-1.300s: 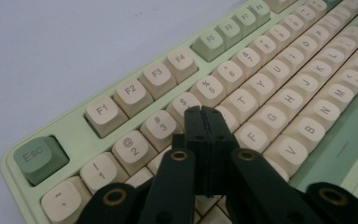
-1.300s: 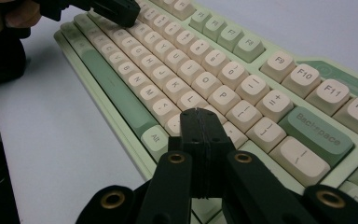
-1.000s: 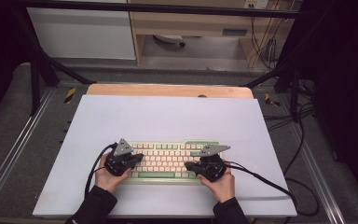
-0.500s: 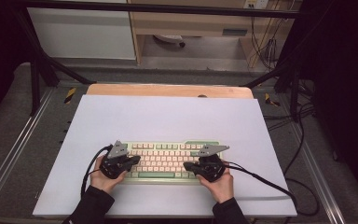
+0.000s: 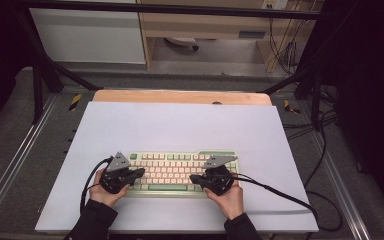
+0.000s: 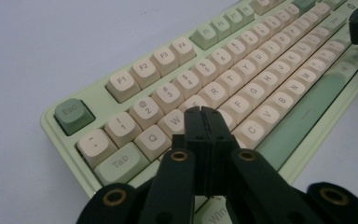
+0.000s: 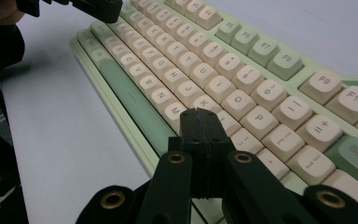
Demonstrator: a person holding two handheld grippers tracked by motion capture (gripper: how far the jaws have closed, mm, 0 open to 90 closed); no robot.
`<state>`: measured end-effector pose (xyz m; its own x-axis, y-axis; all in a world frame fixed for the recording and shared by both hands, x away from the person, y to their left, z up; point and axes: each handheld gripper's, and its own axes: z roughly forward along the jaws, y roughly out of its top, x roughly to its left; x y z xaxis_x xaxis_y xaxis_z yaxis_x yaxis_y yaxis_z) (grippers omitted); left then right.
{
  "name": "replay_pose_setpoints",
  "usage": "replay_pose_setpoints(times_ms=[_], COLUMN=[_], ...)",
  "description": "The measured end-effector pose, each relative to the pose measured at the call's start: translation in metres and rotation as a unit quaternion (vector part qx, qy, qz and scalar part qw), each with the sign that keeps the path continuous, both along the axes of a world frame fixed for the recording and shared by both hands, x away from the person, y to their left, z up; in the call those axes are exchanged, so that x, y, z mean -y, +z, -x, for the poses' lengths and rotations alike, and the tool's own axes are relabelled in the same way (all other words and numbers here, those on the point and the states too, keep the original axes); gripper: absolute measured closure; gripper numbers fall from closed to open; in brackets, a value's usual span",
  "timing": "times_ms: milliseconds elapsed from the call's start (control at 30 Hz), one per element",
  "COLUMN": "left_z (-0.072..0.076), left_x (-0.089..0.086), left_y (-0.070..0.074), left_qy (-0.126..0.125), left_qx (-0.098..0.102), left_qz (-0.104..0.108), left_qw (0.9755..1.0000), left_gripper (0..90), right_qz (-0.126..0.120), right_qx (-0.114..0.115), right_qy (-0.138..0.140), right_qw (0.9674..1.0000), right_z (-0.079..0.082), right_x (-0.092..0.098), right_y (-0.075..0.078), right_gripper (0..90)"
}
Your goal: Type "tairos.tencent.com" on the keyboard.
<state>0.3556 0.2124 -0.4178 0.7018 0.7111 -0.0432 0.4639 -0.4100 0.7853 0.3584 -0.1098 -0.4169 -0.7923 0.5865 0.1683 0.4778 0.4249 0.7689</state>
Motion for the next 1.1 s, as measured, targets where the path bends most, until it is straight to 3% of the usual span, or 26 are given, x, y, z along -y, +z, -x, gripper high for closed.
replay_pose_setpoints(times_ms=[467, 733, 1100], left_z=[0.003, 0.002, 0.002], left_x=[-0.008, -0.008, -0.009], left_y=[0.003, 0.001, 0.001], left_qy=[-0.004, -0.002, -0.002], left_qx=[0.0, -0.002, -0.003], left_qz=[0.006, 0.006, 0.006], left_qw=[1.0, 1.0, 1.0], left_gripper=[89.8, 89.8, 89.8], right_qz=[0.011, 0.002, 0.009], right_qx=[-0.005, -0.005, -0.009], right_qy=[0.014, 0.014, 0.022], right_qw=[0.9998, 0.9999, 0.9997], right_z=[-0.003, -0.008, -0.011], right_x=[-0.031, -0.04, -0.053], right_y=[-0.005, -0.007, -0.012], right_gripper=[90.0, 90.0, 90.0])
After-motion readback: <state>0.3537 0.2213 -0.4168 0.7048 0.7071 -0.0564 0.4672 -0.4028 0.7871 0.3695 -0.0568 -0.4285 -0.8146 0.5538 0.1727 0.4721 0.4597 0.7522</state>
